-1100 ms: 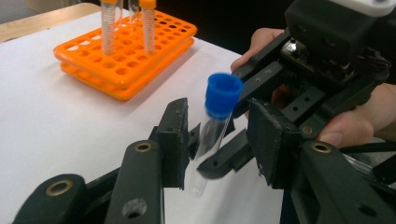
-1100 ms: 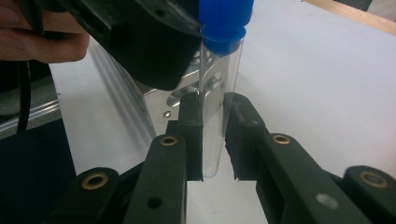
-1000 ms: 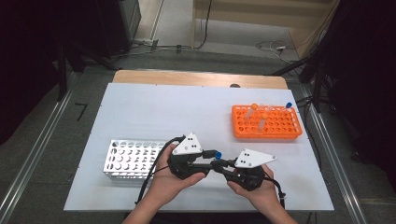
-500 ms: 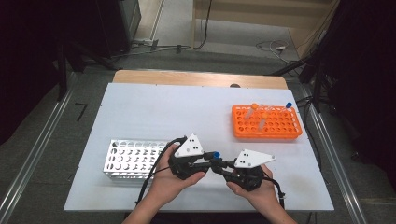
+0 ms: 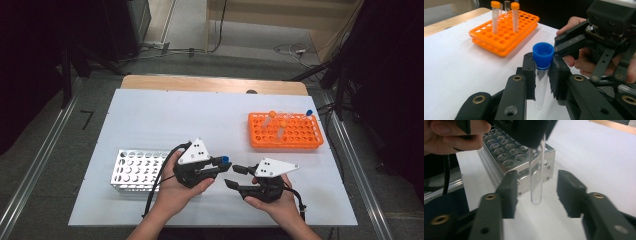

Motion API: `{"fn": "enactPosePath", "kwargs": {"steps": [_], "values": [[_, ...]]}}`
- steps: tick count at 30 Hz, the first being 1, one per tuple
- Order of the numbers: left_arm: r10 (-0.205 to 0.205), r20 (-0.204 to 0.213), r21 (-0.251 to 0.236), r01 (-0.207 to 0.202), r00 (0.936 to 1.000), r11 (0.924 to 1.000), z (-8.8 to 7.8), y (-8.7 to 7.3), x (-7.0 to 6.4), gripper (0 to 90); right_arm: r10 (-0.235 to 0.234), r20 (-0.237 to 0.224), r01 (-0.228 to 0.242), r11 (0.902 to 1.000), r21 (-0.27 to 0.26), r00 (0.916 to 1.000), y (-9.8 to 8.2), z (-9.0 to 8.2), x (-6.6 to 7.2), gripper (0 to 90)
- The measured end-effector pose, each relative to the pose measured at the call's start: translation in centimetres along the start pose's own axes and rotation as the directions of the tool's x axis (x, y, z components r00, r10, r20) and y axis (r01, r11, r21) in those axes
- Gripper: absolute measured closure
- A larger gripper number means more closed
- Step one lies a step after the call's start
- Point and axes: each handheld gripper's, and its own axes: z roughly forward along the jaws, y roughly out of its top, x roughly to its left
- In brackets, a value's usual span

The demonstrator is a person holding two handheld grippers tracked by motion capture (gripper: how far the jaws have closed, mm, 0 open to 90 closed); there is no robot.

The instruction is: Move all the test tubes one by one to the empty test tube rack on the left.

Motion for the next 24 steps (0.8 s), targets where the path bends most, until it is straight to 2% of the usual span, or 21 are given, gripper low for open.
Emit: {"fn": "enactPosePath", "kwargs": {"steps": [1,3,4,5,8,9,12,18,24], "values": [[-0.003,-0.004,-0.006,0.003,1.0,1.0,-0.1,0.0,0.1,76.6,0.0,0.0,0.0,1.0,0.0,1.0,0.0,0.0,0.0,40.0],[-0.007,-0.015,-0.011,0.007,0.9999,0.9999,-0.4,0.1,0.4,76.6,0.014,0.002,-0.014,0.9999,-0.006,0.9999,0.0,-0.1,-0.3,32.8],[-0.008,-0.02,-0.014,0.008,0.9998,0.9999,-0.6,0.1,0.5,76.6,0.02,0.001,-0.02,0.9998,-0.008,0.9998,-0.1,-0.2,-0.4,28.9],[-0.01,-0.027,-0.019,0.009,0.9996,0.9998,-0.8,0.2,0.7,76.6,0.029,0.012,-0.029,0.9996,-0.003,0.9995,-0.1,-0.3,-0.6,21.2],[-0.016,-0.038,-0.026,0.015,0.9991,0.9995,-1.2,0.2,1.0,76.6,0.036,0.016,-0.036,0.9993,0.0,0.9992,-0.2,-0.4,-0.8,9.3],[-0.021,-0.045,-0.032,0.02,0.9987,0.9993,-1.3,0.2,1.1,76.6,0.036,0.016,-0.036,0.9993,0.0,0.9992,-0.2,-0.4,-0.8,9.3],[-0.025,-0.065,-0.04,0.023,0.9975,0.9989,-1.9,0.3,1.6,76.7,0.052,0.014,-0.052,0.9987,0.001,0.9986,-0.4,-0.6,-1.2,0.3],[-0.041,-0.105,-0.062,0.034,0.9937,0.9975,-3.0,0.4,2.5,76.7,0.061,0.018,-0.061,0.9981,-0.007,0.998,-0.9,-1.3,-2.2,0.0],[-0.055,-0.144,-0.081,0.044,0.9881,0.9957,-3.8,0.3,3.4,76.7,0.091,0.025,-0.091,0.9957,-0.015,0.9955,-1.6,-1.9,-3.1,0.0]]}}
